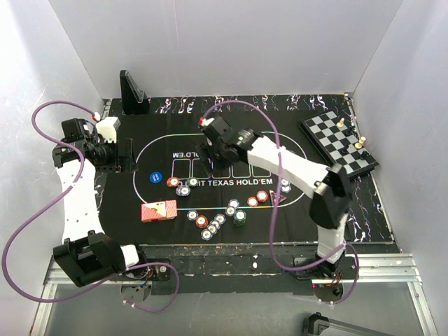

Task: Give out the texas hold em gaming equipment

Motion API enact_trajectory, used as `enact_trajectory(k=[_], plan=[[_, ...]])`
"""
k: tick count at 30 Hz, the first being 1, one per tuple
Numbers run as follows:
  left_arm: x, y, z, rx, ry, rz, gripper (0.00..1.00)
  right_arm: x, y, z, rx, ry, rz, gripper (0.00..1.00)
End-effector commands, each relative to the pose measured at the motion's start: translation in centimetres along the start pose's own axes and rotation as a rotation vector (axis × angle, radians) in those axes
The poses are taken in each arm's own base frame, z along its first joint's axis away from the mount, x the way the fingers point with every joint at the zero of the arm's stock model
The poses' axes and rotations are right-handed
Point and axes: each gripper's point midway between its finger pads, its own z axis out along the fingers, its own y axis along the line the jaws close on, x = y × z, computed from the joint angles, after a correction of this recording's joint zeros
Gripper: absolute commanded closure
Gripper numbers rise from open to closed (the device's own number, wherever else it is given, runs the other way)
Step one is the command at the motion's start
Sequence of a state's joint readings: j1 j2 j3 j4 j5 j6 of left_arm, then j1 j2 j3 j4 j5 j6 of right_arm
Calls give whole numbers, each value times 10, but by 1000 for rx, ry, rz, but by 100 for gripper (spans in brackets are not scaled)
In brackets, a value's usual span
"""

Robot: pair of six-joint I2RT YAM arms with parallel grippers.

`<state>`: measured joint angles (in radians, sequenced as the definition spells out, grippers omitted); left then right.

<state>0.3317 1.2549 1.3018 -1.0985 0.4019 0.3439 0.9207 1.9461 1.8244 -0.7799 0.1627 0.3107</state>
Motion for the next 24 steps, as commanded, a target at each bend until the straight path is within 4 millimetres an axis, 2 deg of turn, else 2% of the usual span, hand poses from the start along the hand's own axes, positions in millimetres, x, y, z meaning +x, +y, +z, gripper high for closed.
enact_trajectory(k=[1,2,4,9,20,24], plan=[[-4,-10,-9,25,-43,-5,0,64,-13,-13,49,95,-5,13],[-4,-11,-8,31,-41,-10,0,74,-14,-20,49,97,-1,13],[-4,-11,-8,36,-44,-17,0,103,-16,-22,62,136,-5,12],[-7,-12,-8,42,-47,-18,0,137,-12,-27,71,186,5,11],[-8,-9,-8,33,-39,-17,0,169,-5,-7,47,255,9,9],[-8,-8,-7,30,-33,-19,0,175,-3,-3,38,267,5,16]])
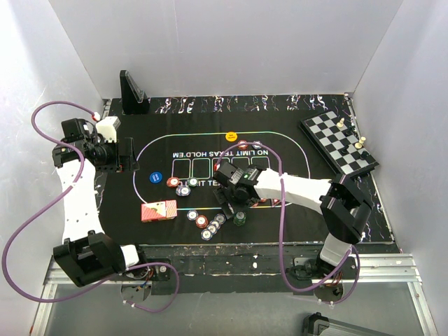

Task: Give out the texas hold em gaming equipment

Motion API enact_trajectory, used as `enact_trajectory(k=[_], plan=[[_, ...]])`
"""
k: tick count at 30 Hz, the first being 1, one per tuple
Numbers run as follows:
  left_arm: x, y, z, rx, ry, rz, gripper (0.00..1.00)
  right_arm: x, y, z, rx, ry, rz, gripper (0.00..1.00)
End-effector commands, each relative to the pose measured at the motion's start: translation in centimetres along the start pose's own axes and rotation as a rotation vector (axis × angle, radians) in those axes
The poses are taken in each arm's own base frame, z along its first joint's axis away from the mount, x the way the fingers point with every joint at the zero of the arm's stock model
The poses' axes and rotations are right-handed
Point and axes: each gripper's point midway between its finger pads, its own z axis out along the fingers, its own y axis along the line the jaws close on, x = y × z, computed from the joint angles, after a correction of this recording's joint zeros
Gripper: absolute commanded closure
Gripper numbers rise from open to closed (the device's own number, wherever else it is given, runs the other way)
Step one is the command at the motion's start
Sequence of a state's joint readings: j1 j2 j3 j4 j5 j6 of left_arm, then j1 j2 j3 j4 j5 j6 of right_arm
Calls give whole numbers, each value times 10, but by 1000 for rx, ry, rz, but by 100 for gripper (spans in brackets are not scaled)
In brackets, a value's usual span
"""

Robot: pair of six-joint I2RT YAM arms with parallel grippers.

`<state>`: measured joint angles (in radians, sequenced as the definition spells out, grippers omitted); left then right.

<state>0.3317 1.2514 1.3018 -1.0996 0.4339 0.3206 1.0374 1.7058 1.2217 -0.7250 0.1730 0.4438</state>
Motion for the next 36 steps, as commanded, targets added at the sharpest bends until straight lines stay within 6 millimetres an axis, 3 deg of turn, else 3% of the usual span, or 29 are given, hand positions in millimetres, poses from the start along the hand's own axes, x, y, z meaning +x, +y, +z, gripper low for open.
enact_trajectory(k=[1,8,30,33,36], plan=[[-7,-2,-6,2,-21,3,0,1,10,2,-35,-14,5,18],[-9,1,-6,-6,-19,10,0,8,9,7,-30,10,12,37],[-10,5,-9,-32,-23,30,0,18,8,12,-29,51,-2,51],[-10,6,-9,-36,-21,33,0,19,8,12,-31,54,-4,69],[-10,7,-9,-39,-22,34,0,13,3,8,-1,34,0,98]])
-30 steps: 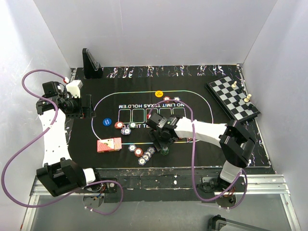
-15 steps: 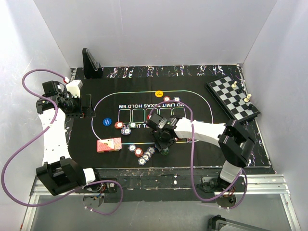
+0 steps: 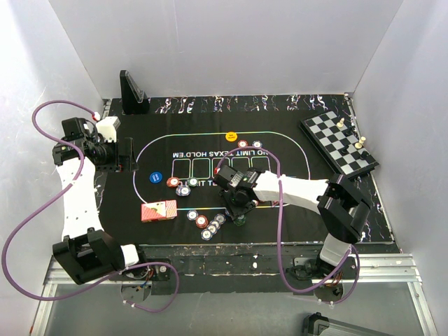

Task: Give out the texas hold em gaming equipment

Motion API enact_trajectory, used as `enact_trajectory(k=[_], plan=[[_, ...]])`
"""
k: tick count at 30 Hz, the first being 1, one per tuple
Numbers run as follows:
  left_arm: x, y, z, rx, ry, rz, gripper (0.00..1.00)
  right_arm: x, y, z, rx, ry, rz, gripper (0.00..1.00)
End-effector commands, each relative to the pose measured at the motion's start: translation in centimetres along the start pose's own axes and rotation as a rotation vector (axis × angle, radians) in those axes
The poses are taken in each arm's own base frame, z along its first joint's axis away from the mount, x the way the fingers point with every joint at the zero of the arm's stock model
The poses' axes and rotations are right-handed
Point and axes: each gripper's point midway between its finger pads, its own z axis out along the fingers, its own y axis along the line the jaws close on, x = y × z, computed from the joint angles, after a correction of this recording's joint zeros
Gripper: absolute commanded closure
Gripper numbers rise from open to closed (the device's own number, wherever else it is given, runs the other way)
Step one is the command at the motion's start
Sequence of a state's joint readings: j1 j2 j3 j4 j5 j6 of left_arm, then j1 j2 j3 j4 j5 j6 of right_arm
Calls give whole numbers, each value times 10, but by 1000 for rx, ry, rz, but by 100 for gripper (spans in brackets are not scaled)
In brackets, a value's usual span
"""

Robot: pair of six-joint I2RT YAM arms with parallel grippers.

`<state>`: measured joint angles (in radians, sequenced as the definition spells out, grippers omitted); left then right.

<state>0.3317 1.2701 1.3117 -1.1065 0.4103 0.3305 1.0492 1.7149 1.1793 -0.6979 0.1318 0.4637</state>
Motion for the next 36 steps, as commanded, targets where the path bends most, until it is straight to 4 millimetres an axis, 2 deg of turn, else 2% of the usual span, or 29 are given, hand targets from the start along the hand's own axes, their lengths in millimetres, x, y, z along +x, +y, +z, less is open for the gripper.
enact_trajectory(k=[1,6,12,16,17,23,28,31,36], plan=[[-11,1,-11,-20,-42,29,0,-5,-5,-6,33,-15,-5,99],[-13,0,-13,-23,-50,36,0,-24,-15,-28,46,-67,10,99],[-13,2,-15,-32,-48,42,0,-60,-37,-57,46,-151,83,99],[-12,3,-14,-33,-47,47,0,-86,-61,-63,62,-182,148,99],[-11,3,-12,-34,-43,47,0,-97,-66,-65,66,-201,169,99],[-12,2,-8,-11,-39,38,0,-160,-122,-43,141,-244,292,99],[-13,3,-6,-12,-37,38,0,-199,-164,-15,205,-249,360,99],[-11,5,-4,-16,-30,40,0,-212,-184,5,198,-236,410,99],[-12,8,-2,-23,-26,43,0,-217,-194,28,202,-207,435,99]])
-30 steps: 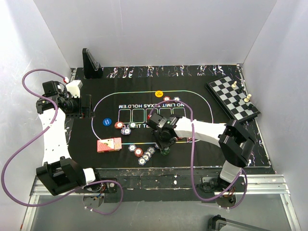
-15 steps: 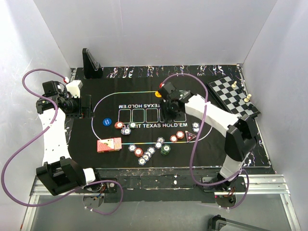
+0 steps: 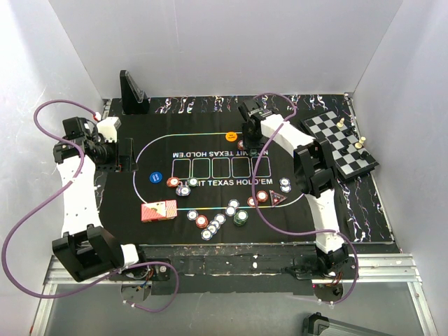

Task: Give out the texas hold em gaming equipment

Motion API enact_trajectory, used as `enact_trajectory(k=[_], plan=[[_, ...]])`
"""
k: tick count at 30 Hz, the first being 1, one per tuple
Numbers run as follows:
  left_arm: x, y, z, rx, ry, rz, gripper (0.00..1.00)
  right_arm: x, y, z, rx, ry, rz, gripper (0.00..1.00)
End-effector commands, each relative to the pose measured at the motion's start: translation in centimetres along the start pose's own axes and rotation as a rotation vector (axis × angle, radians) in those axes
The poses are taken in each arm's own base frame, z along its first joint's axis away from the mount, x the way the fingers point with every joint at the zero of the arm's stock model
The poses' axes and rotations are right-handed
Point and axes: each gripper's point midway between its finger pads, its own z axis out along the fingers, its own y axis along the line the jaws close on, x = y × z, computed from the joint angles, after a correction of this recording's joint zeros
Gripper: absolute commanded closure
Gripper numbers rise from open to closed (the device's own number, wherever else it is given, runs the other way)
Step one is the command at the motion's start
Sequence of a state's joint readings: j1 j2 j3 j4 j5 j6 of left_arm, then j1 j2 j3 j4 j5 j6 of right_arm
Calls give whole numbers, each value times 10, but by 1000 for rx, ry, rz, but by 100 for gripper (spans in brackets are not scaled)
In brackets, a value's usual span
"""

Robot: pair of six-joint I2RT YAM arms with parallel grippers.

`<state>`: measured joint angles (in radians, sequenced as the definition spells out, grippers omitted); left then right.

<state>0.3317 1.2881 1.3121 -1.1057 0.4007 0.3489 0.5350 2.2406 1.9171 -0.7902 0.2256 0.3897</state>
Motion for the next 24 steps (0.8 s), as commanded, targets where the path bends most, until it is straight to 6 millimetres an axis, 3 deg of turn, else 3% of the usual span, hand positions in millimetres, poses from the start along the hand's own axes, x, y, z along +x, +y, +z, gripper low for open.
enact_trajectory(k=[1,5,24], plan=[[-13,4,-5,-18,-38,28,0,-19,1,-3,-12,-33,21,99],[-12,5,-3,-16,-30,28,0,-16,-11,6,17,-24,43,99],[-12,7,1,-12,-18,21,0,-31,-76,-2,40,-41,190,99]])
